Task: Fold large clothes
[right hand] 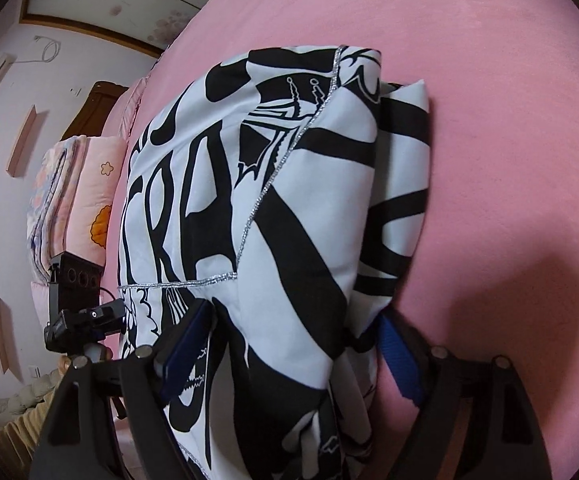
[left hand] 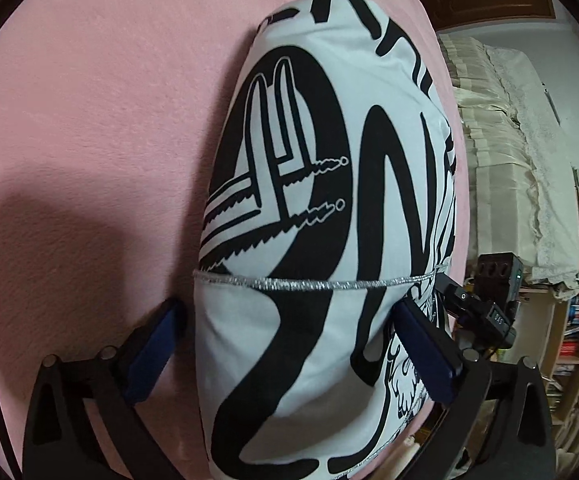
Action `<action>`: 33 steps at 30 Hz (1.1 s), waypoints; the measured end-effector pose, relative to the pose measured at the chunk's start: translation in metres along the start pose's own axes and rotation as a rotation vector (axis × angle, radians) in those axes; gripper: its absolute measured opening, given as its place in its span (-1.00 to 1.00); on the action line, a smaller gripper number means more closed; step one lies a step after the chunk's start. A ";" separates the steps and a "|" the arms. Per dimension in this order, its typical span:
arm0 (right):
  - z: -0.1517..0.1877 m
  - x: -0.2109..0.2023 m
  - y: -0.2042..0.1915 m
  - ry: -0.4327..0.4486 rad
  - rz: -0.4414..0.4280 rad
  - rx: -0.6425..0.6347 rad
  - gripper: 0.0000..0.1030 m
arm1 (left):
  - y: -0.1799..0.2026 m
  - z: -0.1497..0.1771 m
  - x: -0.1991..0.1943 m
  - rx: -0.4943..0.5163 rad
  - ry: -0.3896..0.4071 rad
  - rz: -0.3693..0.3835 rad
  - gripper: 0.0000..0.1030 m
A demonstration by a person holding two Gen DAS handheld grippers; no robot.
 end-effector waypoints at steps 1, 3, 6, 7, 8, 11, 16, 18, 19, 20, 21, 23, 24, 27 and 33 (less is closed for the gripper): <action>0.000 0.003 0.000 -0.007 -0.002 0.004 0.80 | -0.001 -0.001 0.003 -0.001 -0.011 0.006 0.99; 0.004 0.012 -0.006 -0.019 0.013 -0.018 0.91 | -0.001 -0.002 0.003 0.002 -0.020 0.013 1.00; 0.004 0.017 -0.015 -0.027 0.044 -0.077 0.87 | 0.001 -0.003 -0.001 0.035 -0.008 0.006 0.96; 0.004 0.014 -0.013 -0.024 0.038 -0.077 0.75 | 0.006 -0.003 -0.003 0.062 0.015 -0.007 0.79; 0.004 0.011 -0.013 -0.021 0.030 -0.076 0.64 | 0.012 -0.002 -0.005 0.088 0.034 -0.010 0.66; 0.008 -0.001 -0.018 0.005 0.018 -0.054 0.09 | 0.027 0.000 -0.011 0.127 0.076 -0.079 0.47; 0.012 -0.018 -0.050 0.057 0.091 -0.095 -0.31 | 0.054 0.002 -0.032 0.165 0.131 -0.153 0.13; 0.015 -0.024 -0.065 0.071 0.117 -0.118 -0.36 | 0.065 0.002 -0.043 0.194 0.149 -0.181 0.08; 0.017 -0.027 -0.072 0.075 0.126 -0.129 -0.38 | 0.071 0.002 -0.052 0.216 0.164 -0.192 0.05; 0.021 -0.030 -0.082 0.081 0.134 -0.137 -0.39 | 0.074 0.002 -0.061 0.230 0.172 -0.198 0.04; 0.023 -0.031 -0.088 0.084 0.133 -0.135 -0.40 | 0.075 0.000 -0.069 0.235 0.177 -0.200 0.02; 0.029 -0.035 -0.105 0.096 0.118 -0.129 -0.41 | 0.080 -0.002 -0.092 0.253 0.192 -0.209 0.01; 0.033 -0.038 -0.113 0.104 0.111 -0.133 -0.41 | 0.082 -0.003 -0.101 0.260 0.198 -0.210 0.01; 0.040 -0.040 -0.143 0.128 0.089 -0.146 -0.42 | 0.080 -0.005 -0.137 0.283 0.219 -0.209 0.01; 0.036 -0.032 -0.227 0.167 0.038 -0.195 -0.42 | 0.056 -0.033 -0.223 0.298 0.275 -0.193 0.01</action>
Point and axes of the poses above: each gripper's, at about its wrist camera, not at the fingertips, and x roughly the way its jaws point, y to its right, z to its underside, the point moved 3 cm from there along x, roughly the way its jaws point, and after that the axes turned 11 degrees about y, right-handed, at the moved point
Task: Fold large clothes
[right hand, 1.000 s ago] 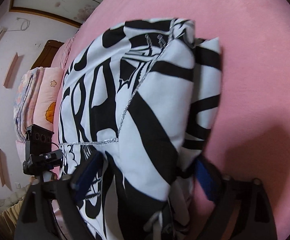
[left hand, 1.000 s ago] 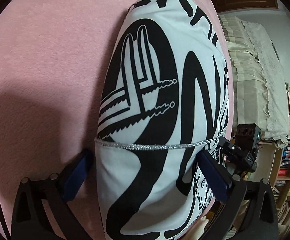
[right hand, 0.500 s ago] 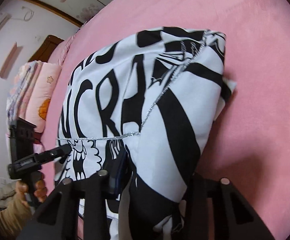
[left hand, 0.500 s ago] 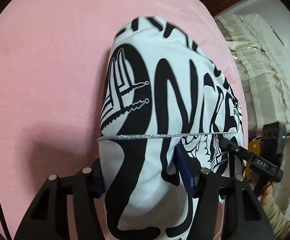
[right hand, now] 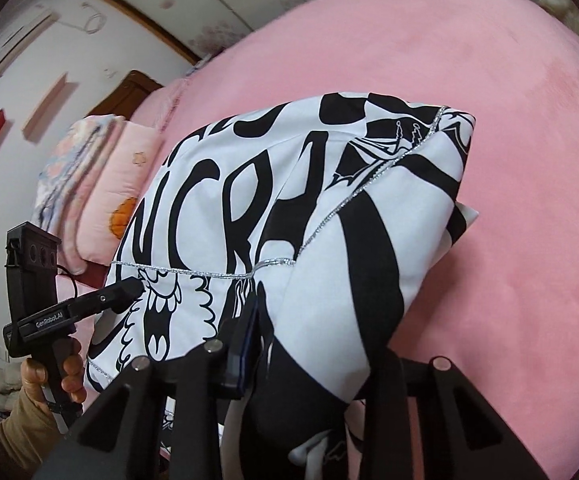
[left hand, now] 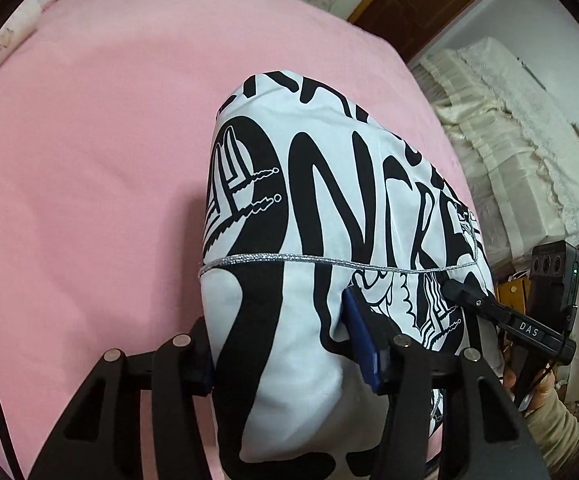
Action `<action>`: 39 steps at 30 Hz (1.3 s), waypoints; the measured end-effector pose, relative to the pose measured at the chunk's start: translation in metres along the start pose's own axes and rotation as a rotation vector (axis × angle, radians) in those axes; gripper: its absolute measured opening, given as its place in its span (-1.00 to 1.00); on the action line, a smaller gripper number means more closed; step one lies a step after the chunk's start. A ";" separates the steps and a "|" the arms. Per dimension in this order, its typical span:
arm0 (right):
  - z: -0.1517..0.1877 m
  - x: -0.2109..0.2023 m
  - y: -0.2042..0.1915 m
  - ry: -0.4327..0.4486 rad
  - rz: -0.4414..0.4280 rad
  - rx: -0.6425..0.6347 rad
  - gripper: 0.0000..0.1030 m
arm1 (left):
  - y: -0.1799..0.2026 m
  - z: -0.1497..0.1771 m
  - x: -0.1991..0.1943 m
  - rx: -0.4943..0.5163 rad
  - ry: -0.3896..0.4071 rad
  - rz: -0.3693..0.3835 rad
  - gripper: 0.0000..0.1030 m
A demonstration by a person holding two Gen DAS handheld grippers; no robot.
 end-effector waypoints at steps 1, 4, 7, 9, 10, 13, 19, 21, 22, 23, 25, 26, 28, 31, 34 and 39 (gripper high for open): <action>-0.004 0.004 -0.013 0.007 -0.006 -0.009 -0.42 | -0.011 -0.011 -0.011 0.002 0.010 0.001 0.01; -0.021 0.021 -0.056 0.035 -0.030 -0.036 -0.42 | -0.045 -0.046 -0.036 0.012 0.036 -0.001 0.01; -0.038 0.049 -0.089 0.059 -0.047 -0.059 -0.42 | -0.073 -0.072 -0.054 0.035 0.059 -0.002 0.01; -0.049 0.073 -0.109 0.070 -0.053 -0.066 -0.42 | -0.074 -0.074 -0.061 0.053 0.075 -0.004 0.01; -0.054 0.084 -0.116 0.075 -0.055 -0.068 -0.42 | -0.074 -0.074 -0.064 0.058 0.080 -0.002 0.01; -0.069 0.127 -0.135 0.088 -0.060 -0.085 -0.42 | -0.077 -0.077 -0.062 0.066 0.099 0.007 0.01; -0.093 0.222 -0.164 0.093 -0.028 -0.130 -0.43 | -0.112 -0.098 -0.016 0.050 0.124 0.013 0.01; -0.099 0.254 -0.168 0.090 -0.012 -0.136 -0.42 | -0.133 -0.106 0.005 0.036 0.127 0.009 0.01; -0.101 0.267 -0.169 0.087 -0.003 -0.141 -0.42 | -0.145 -0.111 0.015 0.030 0.127 0.003 0.01; -0.103 0.281 -0.169 0.083 0.006 -0.144 -0.42 | -0.153 -0.113 0.023 0.027 0.125 0.000 0.01; -0.106 0.306 -0.168 0.075 0.028 -0.146 -0.42 | -0.174 -0.118 0.042 0.018 0.116 -0.008 0.01; -0.106 0.319 -0.166 0.073 0.043 -0.147 -0.42 | -0.187 -0.119 0.049 0.017 0.112 -0.011 0.01; -0.107 0.337 -0.166 0.070 0.064 -0.140 -0.42 | -0.199 -0.123 0.065 0.016 0.112 -0.021 0.02; -0.107 0.360 -0.159 0.078 0.097 -0.137 -0.42 | -0.208 -0.120 0.089 0.011 0.106 -0.036 0.04; -0.104 0.374 -0.149 0.072 0.109 -0.131 -0.37 | -0.223 -0.112 0.103 0.001 0.099 -0.039 0.13; -0.094 0.376 -0.142 0.058 0.129 -0.169 -0.09 | -0.226 -0.105 0.109 0.031 0.115 -0.066 0.33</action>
Point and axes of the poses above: each gripper's, at about its wrist camera, not at the fingertips, and x roughly the way its jaws point, y to its right, z to its underside, the point moved 3 cm from there along x, roughly the way its jaws point, and after that the axes turned 11 degrees about y, right-handed, at the moved point
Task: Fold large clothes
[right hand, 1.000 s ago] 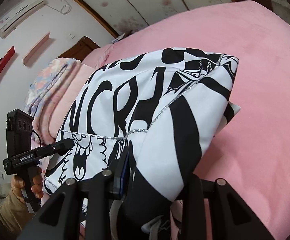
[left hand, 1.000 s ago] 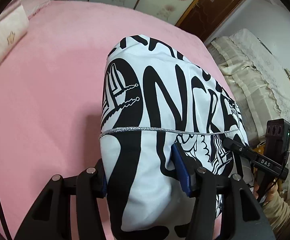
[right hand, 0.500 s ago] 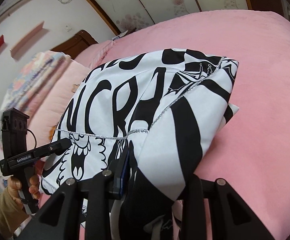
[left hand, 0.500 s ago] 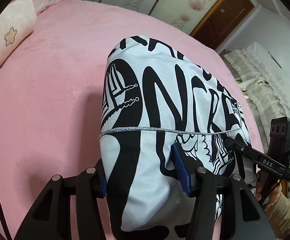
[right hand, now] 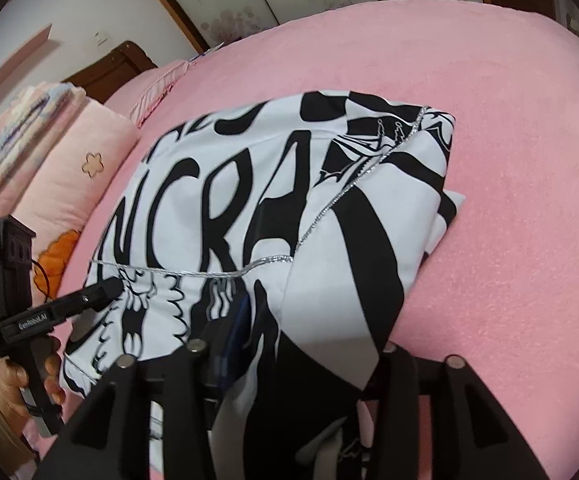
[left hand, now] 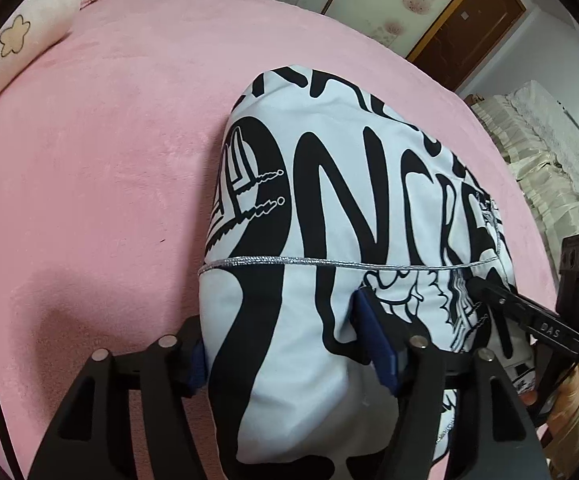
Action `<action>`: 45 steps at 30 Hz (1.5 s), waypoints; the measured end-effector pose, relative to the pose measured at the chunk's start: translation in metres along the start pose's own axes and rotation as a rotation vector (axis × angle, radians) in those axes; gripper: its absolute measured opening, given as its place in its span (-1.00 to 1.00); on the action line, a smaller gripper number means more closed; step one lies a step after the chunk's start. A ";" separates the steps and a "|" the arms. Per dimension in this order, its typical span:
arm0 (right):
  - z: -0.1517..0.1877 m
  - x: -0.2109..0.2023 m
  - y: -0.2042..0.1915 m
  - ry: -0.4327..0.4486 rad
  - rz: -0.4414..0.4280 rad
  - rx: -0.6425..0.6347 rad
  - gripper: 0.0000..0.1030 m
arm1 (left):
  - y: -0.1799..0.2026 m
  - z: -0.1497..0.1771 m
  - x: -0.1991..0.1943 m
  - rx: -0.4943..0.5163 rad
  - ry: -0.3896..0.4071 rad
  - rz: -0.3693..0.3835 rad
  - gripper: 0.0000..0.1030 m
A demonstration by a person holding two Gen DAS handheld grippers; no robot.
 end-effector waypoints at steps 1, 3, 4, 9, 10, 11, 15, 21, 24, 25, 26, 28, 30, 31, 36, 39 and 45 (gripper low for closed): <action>0.002 -0.003 0.001 0.000 0.014 -0.003 -0.04 | 0.001 -0.001 -0.001 0.003 0.000 -0.017 0.37; 0.003 -0.012 0.000 0.004 0.044 -0.026 0.02 | 0.012 -0.007 -0.001 0.006 -0.012 -0.064 0.42; 0.003 -0.017 -0.002 0.007 0.063 -0.045 0.03 | 0.017 -0.008 -0.003 0.017 -0.018 -0.087 0.42; 0.005 -0.059 -0.025 0.044 0.173 -0.165 0.05 | 0.060 -0.010 -0.041 0.091 0.018 -0.215 0.42; 0.005 -0.069 -0.031 0.063 0.186 -0.178 0.05 | 0.070 -0.011 -0.052 0.092 0.053 -0.214 0.42; 0.005 -0.082 -0.038 0.092 0.203 -0.185 0.05 | 0.078 -0.010 -0.063 0.090 0.080 -0.213 0.43; 0.008 -0.116 -0.060 0.218 0.231 -0.189 0.05 | 0.112 0.001 -0.088 0.105 0.142 -0.232 0.48; 0.029 -0.095 -0.078 0.148 0.134 -0.174 -0.69 | 0.109 0.038 -0.068 0.149 0.071 -0.306 0.45; 0.045 -0.079 -0.058 0.104 0.236 -0.173 -0.84 | 0.081 0.051 -0.057 0.129 0.025 -0.353 0.49; 0.049 -0.077 -0.050 0.090 0.233 -0.158 -1.00 | 0.075 0.052 -0.057 0.110 0.022 -0.345 0.56; 0.052 -0.076 -0.043 0.077 0.221 -0.142 -1.00 | 0.070 0.053 -0.059 0.082 0.018 -0.334 0.59; 0.053 -0.081 -0.039 0.079 0.212 -0.133 -1.00 | 0.065 0.052 -0.062 0.046 0.016 -0.316 0.61; 0.052 -0.087 -0.043 0.087 0.218 -0.143 -1.00 | 0.064 0.051 -0.064 0.034 0.007 -0.321 0.61; 0.051 -0.092 -0.046 0.092 0.225 -0.150 -1.00 | 0.066 0.051 -0.066 0.025 -0.002 -0.325 0.61; 0.047 -0.120 -0.052 0.097 0.220 -0.132 -0.94 | 0.086 0.051 -0.083 0.001 -0.038 -0.310 0.60; 0.048 -0.145 -0.051 0.101 0.209 -0.128 -0.94 | 0.106 0.054 -0.101 -0.010 -0.051 -0.294 0.60; 0.054 -0.211 -0.047 0.100 0.179 -0.098 -0.94 | 0.149 0.071 -0.145 -0.051 -0.063 -0.278 0.60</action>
Point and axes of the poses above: each gripper's, at about its wrist camera, not at the fingertips, and x roughly the way its jaws point, y to its right, z to its underside, the point moved 3 cm from there along x, roughly the way its jaws point, and after that the axes turned 11 degrees about y, right-handed, at the moved point
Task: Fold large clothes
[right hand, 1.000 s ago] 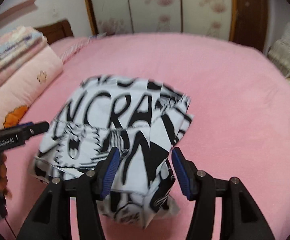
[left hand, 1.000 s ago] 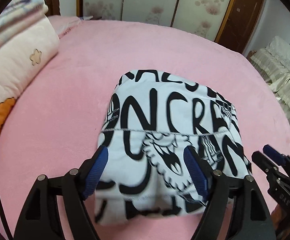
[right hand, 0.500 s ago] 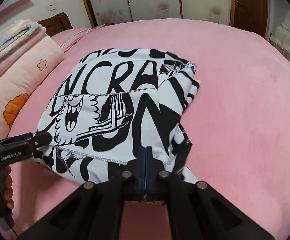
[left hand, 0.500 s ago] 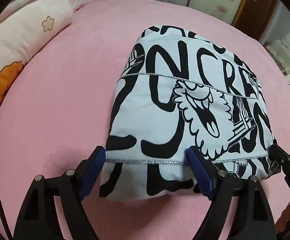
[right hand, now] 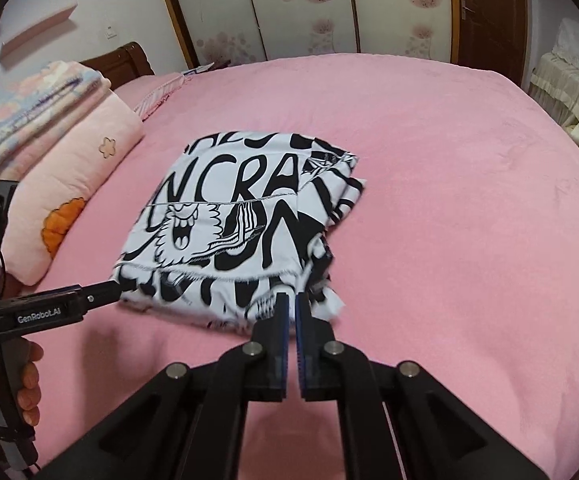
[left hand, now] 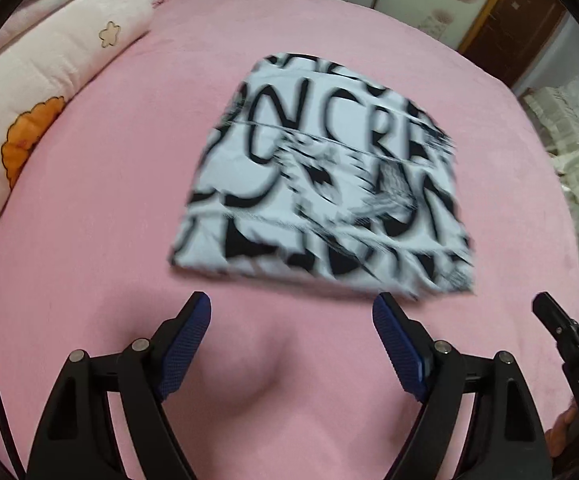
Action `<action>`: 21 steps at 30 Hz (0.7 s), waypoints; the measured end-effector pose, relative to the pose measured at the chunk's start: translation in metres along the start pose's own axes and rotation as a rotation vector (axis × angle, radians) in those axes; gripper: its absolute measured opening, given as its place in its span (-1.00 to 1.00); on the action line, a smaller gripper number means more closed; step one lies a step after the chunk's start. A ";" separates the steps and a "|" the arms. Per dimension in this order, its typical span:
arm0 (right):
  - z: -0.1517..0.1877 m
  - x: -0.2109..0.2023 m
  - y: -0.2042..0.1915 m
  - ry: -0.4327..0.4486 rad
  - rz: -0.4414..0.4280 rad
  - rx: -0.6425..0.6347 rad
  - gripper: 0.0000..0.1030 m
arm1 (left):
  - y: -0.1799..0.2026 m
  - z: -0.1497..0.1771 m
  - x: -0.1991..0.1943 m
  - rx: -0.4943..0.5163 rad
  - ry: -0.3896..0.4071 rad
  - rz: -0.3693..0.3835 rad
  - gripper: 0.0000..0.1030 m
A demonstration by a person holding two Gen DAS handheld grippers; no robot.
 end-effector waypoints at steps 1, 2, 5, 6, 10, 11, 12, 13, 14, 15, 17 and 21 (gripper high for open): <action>0.000 -0.011 0.003 -0.002 -0.008 0.009 -0.94 | 0.008 0.006 -0.015 0.001 0.010 0.000 0.60; 0.001 -0.029 0.008 -0.004 -0.022 0.023 -0.94 | 0.014 0.010 -0.025 0.005 0.015 0.006 0.60; 0.006 -0.075 0.019 -0.011 -0.052 0.030 -0.94 | 0.041 0.027 -0.067 0.041 0.030 0.019 0.60; 0.007 -0.090 0.021 -0.011 -0.051 0.019 -0.94 | 0.052 0.033 -0.083 0.058 0.034 0.024 0.60; 0.018 -0.160 0.036 -0.014 -0.054 -0.011 -0.94 | 0.090 0.063 -0.146 0.097 0.050 0.071 0.60; 0.021 -0.177 0.040 -0.017 -0.059 -0.012 -0.94 | 0.096 0.068 -0.157 0.100 0.053 0.078 0.60; 0.023 -0.191 0.044 -0.017 -0.058 -0.015 -0.94 | 0.103 0.077 -0.173 0.103 0.056 0.084 0.60; 0.027 -0.207 0.048 -0.017 -0.053 -0.019 -0.92 | 0.111 0.085 -0.188 0.105 0.058 0.083 0.60; 0.030 -0.222 0.051 -0.019 -0.051 -0.024 -0.88 | 0.117 0.091 -0.198 0.108 0.061 0.085 0.60; 0.034 -0.236 0.054 -0.019 -0.049 -0.032 -0.75 | 0.125 0.099 -0.212 0.113 0.069 0.090 0.60; 0.041 -0.262 0.059 -0.012 -0.046 -0.044 -0.47 | 0.136 0.112 -0.234 0.120 0.081 0.086 0.60; 0.060 -0.306 0.065 0.007 -0.029 -0.094 -0.33 | 0.154 0.141 -0.271 0.095 0.102 0.082 0.60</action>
Point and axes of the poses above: each gripper's, at about its wrist camera, not at the fingertips, and x roughly the way its jaws point, y to its right, z to its underside, the point moved 3 cm from there along x, roughly the way its jaws point, and after that the axes turned 11 degrees about y, right-handed, at the moved point
